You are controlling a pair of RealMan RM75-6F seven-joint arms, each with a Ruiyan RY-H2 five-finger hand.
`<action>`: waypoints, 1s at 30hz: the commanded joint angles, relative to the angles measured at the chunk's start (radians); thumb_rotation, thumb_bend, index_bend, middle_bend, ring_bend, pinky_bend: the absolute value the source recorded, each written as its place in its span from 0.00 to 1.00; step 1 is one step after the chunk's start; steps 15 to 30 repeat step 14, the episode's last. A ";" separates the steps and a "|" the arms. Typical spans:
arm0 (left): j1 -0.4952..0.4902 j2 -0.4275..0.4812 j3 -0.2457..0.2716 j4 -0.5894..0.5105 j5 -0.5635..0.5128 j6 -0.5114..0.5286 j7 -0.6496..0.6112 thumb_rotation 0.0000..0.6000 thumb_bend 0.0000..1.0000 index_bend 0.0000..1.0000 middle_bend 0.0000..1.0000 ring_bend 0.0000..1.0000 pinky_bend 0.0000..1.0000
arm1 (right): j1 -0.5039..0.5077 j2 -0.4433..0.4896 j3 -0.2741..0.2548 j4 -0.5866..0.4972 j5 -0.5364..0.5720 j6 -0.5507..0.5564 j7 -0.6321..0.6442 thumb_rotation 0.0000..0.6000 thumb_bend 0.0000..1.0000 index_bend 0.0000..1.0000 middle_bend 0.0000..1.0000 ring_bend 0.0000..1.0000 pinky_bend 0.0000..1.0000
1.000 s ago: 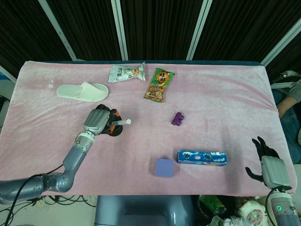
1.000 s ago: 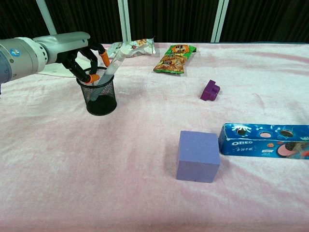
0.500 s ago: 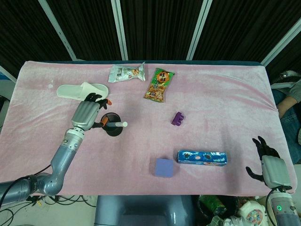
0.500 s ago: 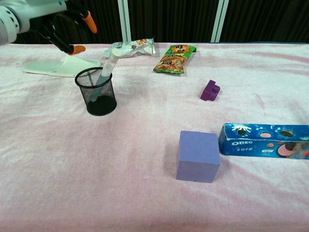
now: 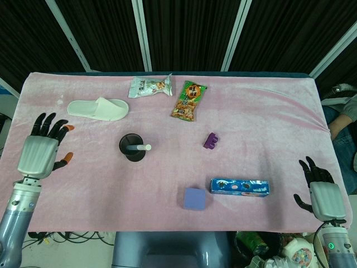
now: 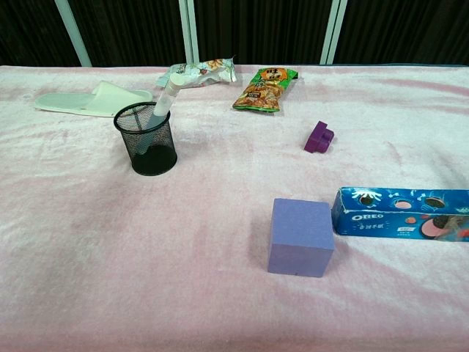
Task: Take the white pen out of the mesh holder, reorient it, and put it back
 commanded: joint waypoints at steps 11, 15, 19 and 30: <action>0.200 -0.012 0.089 0.208 0.062 0.036 -0.287 1.00 0.21 0.25 0.18 0.02 0.02 | -0.008 -0.028 -0.005 0.062 -0.099 0.074 0.002 1.00 0.17 0.00 0.00 0.13 0.14; 0.208 -0.021 0.085 0.227 0.064 0.019 -0.298 1.00 0.21 0.25 0.18 0.02 0.01 | -0.009 -0.029 -0.005 0.066 -0.100 0.074 0.004 1.00 0.17 0.00 0.00 0.13 0.14; 0.208 -0.021 0.085 0.227 0.064 0.019 -0.298 1.00 0.21 0.25 0.18 0.02 0.01 | -0.009 -0.029 -0.005 0.066 -0.100 0.074 0.004 1.00 0.17 0.00 0.00 0.13 0.14; 0.208 -0.021 0.085 0.227 0.064 0.019 -0.298 1.00 0.21 0.25 0.18 0.02 0.01 | -0.009 -0.029 -0.005 0.066 -0.100 0.074 0.004 1.00 0.17 0.00 0.00 0.13 0.14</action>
